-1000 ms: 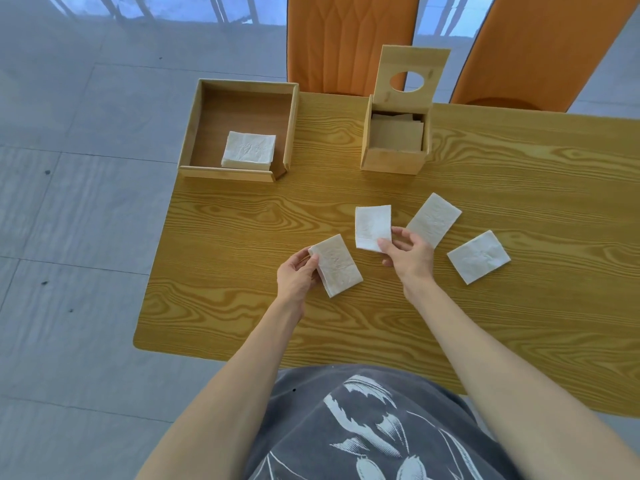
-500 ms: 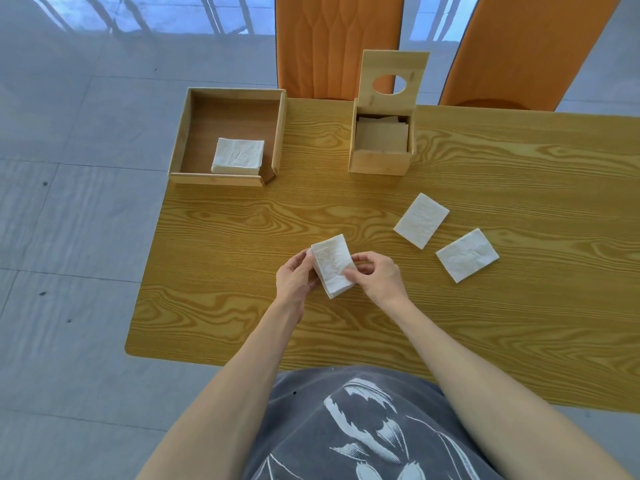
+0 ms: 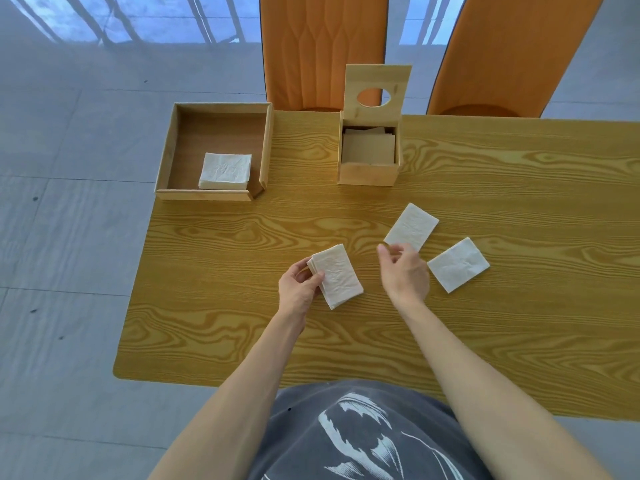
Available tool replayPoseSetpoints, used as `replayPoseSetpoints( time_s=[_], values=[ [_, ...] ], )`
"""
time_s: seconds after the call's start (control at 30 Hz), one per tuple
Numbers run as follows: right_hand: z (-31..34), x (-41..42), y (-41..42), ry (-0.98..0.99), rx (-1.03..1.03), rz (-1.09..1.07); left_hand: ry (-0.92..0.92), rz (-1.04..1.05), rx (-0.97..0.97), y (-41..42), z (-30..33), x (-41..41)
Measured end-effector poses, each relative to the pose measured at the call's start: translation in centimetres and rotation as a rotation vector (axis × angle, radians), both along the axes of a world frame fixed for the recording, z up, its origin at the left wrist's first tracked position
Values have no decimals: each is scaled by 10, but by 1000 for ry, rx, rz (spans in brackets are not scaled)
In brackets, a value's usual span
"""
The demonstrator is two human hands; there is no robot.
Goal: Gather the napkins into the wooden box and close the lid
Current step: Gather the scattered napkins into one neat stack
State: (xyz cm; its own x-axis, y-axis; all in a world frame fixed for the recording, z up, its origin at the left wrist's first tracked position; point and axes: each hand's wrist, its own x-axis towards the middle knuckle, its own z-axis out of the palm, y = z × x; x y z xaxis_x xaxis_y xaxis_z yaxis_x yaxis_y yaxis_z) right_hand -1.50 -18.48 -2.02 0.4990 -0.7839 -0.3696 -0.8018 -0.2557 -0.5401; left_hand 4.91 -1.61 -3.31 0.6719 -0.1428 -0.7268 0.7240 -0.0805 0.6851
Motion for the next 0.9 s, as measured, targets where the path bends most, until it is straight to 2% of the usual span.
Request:
replayPoseSetpoints(
  time_s=[0.13,0.47,0.67,0.9],
  values=[
    [3,11,-38,50,18,-150,10,16,-12,-4,-1,2],
    [-2,21,-55,223,27,-226,19,29,-33,-10,1,7],
    [-6,21,-58,214,48,-283,19,36,-37,-10,0,6],
    [-5,18,-55,144,16,-213,9,27,-41,-10,-1,6]
  ],
)
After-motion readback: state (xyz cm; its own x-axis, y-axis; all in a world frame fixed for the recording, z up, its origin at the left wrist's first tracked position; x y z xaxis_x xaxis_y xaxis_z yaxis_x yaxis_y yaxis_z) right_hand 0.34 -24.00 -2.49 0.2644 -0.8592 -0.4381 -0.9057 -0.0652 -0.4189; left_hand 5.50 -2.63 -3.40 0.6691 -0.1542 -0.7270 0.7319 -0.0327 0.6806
